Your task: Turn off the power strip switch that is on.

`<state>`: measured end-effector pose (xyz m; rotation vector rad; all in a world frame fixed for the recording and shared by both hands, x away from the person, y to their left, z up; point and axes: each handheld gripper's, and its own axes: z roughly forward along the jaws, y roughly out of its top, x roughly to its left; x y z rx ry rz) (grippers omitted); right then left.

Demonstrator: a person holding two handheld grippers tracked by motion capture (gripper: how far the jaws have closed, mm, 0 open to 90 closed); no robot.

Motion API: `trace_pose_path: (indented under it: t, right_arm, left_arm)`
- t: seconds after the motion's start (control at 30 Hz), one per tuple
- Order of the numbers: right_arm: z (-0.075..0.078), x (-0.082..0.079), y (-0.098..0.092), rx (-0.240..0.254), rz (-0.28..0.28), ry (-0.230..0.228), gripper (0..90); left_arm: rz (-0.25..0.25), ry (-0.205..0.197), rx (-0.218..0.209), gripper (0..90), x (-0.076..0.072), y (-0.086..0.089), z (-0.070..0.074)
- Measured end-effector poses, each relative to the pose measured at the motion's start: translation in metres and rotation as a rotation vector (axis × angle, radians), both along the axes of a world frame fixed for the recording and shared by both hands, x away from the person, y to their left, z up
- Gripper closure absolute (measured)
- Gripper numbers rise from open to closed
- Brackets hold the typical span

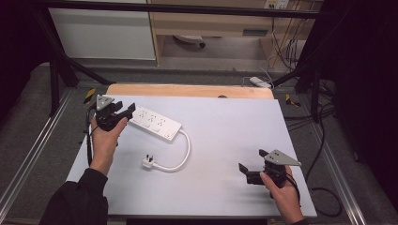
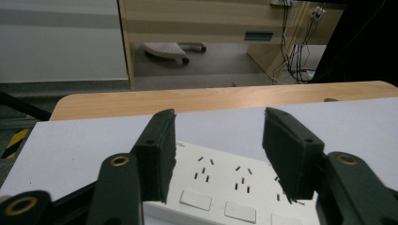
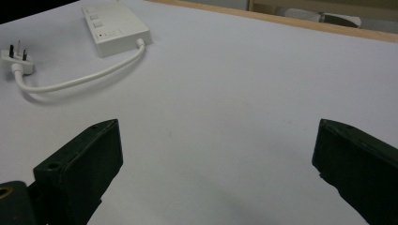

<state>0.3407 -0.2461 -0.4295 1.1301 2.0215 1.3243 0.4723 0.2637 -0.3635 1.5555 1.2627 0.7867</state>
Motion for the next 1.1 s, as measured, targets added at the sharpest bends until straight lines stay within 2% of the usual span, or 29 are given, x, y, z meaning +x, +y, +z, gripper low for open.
trace_pose_path:
  t: [0.07,0.3,0.6,0.77,0.93,1.1]
  right_arm:
    - [0.000,0.000,0.000,0.000,0.001,-0.001,2.5]
    - [0.000,0.000,0.000,-0.001,0.000,-0.001,2.5]
    - [0.000,0.000,0.001,0.004,0.002,-0.003,2.5]
    - [0.000,0.000,0.001,0.004,0.002,-0.003,2.5]
    - [0.000,0.000,0.001,0.002,0.002,-0.003,2.5]
    - [0.000,0.000,0.001,0.005,0.002,-0.003,2.5]
  left_arm:
    - [0.003,-0.008,0.018,51.3,0.001,0.001,-0.001]
    - [-0.009,-0.011,0.031,65.0,0.004,0.003,-0.005]
    - [-0.016,-0.005,0.029,81.3,0.009,0.004,-0.012]
    - [-0.003,0.005,0.018,86.0,0.012,0.005,-0.015]
    - [-0.004,-0.001,0.034,89.5,0.016,0.003,-0.018]
    - [-0.020,0.009,0.051,90.0,0.018,0.002,-0.022]
